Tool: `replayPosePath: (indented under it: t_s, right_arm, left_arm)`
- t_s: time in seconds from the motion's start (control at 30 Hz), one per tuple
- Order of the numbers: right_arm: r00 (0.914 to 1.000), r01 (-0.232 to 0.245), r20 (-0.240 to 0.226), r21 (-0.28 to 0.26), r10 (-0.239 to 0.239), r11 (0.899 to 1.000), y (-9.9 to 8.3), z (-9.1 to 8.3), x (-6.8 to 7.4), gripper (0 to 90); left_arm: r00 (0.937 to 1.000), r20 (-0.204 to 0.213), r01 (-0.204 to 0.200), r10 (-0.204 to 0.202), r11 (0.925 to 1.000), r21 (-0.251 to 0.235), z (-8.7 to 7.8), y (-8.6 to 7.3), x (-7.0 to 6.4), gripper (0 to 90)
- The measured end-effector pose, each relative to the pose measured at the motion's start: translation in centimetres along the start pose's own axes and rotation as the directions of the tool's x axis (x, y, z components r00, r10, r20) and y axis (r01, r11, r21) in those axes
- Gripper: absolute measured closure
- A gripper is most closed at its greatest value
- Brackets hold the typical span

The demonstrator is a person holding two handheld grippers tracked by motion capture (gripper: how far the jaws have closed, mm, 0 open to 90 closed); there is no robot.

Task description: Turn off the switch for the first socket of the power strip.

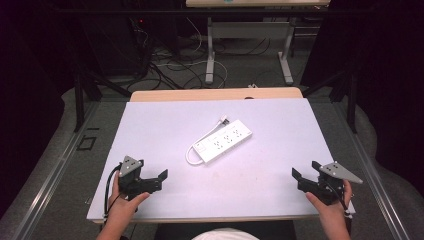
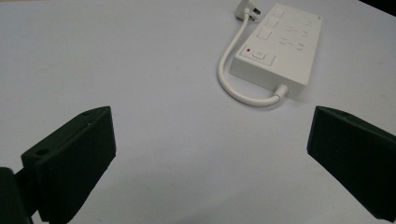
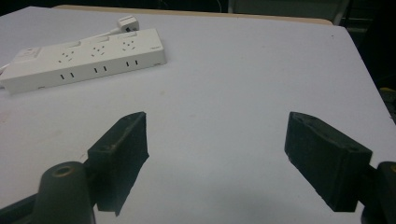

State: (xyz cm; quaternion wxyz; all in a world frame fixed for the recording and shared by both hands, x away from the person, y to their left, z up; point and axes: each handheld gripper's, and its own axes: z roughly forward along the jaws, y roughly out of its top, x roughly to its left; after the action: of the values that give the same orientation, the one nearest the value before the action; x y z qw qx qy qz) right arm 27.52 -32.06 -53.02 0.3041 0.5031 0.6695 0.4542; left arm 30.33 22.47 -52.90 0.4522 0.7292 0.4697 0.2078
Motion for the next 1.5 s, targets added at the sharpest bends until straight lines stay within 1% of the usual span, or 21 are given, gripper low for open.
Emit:
replayPosePath:
  t_s: [0.13, 0.2, 0.23, 0.33, 0.37, 0.4, 0.43, 0.47, 0.53, 0.63, 0.67, 0.8, 0.87, 0.9, 1.0, 1.1, 1.13, 1.23, 1.33, 1.37, 1.5]
  right_arm:
    - [1.0, -0.004, 0.0, -0.01, 0.004, 1.0, 0.3, 0.2, 0.3, 22.6]
    - [1.0, -0.001, -0.003, -0.008, 0.001, 1.0, 0.3, 0.3, 0.5, 24.4]
    - [0.9998, 0.007, -0.021, -0.002, -0.007, 1.0, 0.4, 0.4, 0.9, 25.6]
    - [0.9994, 0.023, -0.026, 0.0, -0.023, 1.0, 0.5, 0.6, 1.3, 27.3]
    - [0.9995, 0.001, -0.032, 0.01, 0.0, 1.0, 0.5, 0.6, 1.6, 28.4]
    - [0.9993, 0.019, -0.032, 0.01, -0.019, 1.0, 0.6, 0.7, 1.6, 30.0]
    - [0.9991, 0.024, -0.034, 0.018, -0.023, 1.0, 0.7, 0.7, 1.7, 31.1]
    - [0.9993, 0.018, -0.032, 0.007, -0.018, 1.0, 0.7, 0.9, 1.8, 32.0]
    - [0.9987, 0.029, -0.043, 0.033, -0.028, 0.999, 0.9, 0.9, 2.0, 33.7]
    - [0.9978, 0.043, -0.051, 0.037, -0.041, 0.998, 1.1, 1.1, 2.3, 34.6]
    - [0.9964, 0.069, -0.051, 0.035, -0.067, 0.997, 1.4, 1.3, 2.6, 35.0]
    - [0.9931, 0.097, -0.071, 0.044, -0.093, 0.994, 2.2, 1.5, 2.9, 35.7]
    - [0.9936, 0.09, -0.073, 0.042, -0.087, 0.995, 2.3, 1.6, 3.0, 35.8]
    - [0.9923, 0.103, -0.074, 0.049, -0.099, 0.994, 2.5, 1.7, 3.0, 35.8]
    - [0.991, 0.099, -0.096, 0.05, -0.094, 0.994, 3.4, 2.2, 3.3, 35.8]
    - [0.9879, 0.115, -0.109, 0.043, -0.11, 0.992, 3.9, 2.5, 3.5, 35.8]
    - [0.9836, 0.13, -0.131, 0.036, -0.125, 0.991, 4.4, 2.8, 4.0, 35.7]
    - [0.9787, 0.149, -0.149, 0.043, -0.142, 0.988, 5.1, 3.2, 4.5, 35.8]
    - [0.9758, 0.163, -0.154, 0.044, -0.155, 0.986, 5.5, 3.4, 4.8, 35.8]
    - [0.9723, 0.178, -0.162, 0.049, -0.169, 0.983, 5.9, 3.7, 5.0, 35.7]
    - [0.9688, 0.187, -0.174, 0.045, -0.176, 0.981, 6.5, 4.0, 5.4, 35.7]
  left_arm:
    - [1.0, -0.008, -0.001, 0.001, 1.0, 0.007, -0.4, -0.3, -0.1, 1.0]
    - [0.9997, -0.018, -0.016, 0.016, 0.9999, 0.004, -0.7, -0.3, 0.0, 1.0]
    - [0.9998, -0.019, -0.006, 0.006, 1.0, 0.001, -0.7, -0.4, 0.0, 1.0]
    - [0.9994, -0.035, 0.009, -0.009, 0.9999, -0.014, -0.8, -0.4, 0.2, 1.3]
    - [0.9994, -0.032, 0.014, -0.014, 0.9999, -0.006, -0.9, -0.3, 0.3, 1.5]
    - [0.999, -0.039, 0.023, -0.024, 0.9996, -0.017, -0.9, -0.4, 0.3, 1.8]
    - [0.999, -0.036, 0.026, -0.026, 0.9996, -0.009, -1.0, -0.3, 0.4, 2.1]
    - [0.9987, -0.041, 0.029, -0.03, 0.9993, -0.022, -1.0, -0.3, 0.4, 2.4]
    - [0.9986, -0.043, 0.031, -0.032, 0.9992, -0.024, -1.0, -0.4, 0.4, 2.7]
    - [0.9985, -0.043, 0.032, -0.033, 0.9992, -0.023, -1.0, -0.4, 0.3, 2.9]
    - [0.9985, -0.043, 0.033, -0.034, 0.9992, -0.022, -1.0, -0.4, 0.3, 2.9]
    - [0.9984, -0.046, 0.032, -0.033, 0.9993, -0.02, -1.1, -0.4, 0.3, 3.0]
    - [0.998, -0.048, 0.041, -0.042, 0.9989, -0.021, -1.1, -0.5, 0.3, 3.0]
    - [0.9979, -0.052, 0.036, -0.037, 0.9992, -0.019, -1.1, -0.5, 0.3, 3.0]
    - [0.9974, -0.057, 0.043, -0.044, 0.9989, -0.021, -1.1, -0.5, 0.4, 3.1]
    - [0.997, -0.061, 0.046, -0.047, 0.9987, -0.024, -1.1, -0.5, 0.4, 3.1]
    - [0.9969, -0.063, 0.046, -0.047, 0.9988, -0.018, -1.1, -0.5, 0.5, 3.1]
    - [0.9965, -0.067, 0.049, -0.05, 0.9985, -0.022, -1.1, -0.5, 0.5, 3.1]
    - [0.9963, -0.071, 0.047, -0.048, 0.9987, -0.021, -1.2, -0.5, 0.5, 3.2]
    - [0.9963, -0.072, 0.046, -0.048, 0.9987, -0.02, -1.2, -0.5, 0.5, 3.2]
    - [0.9959, -0.08, 0.041, -0.042, 0.9991, -0.015, -1.1, -0.5, 0.5, 3.3]
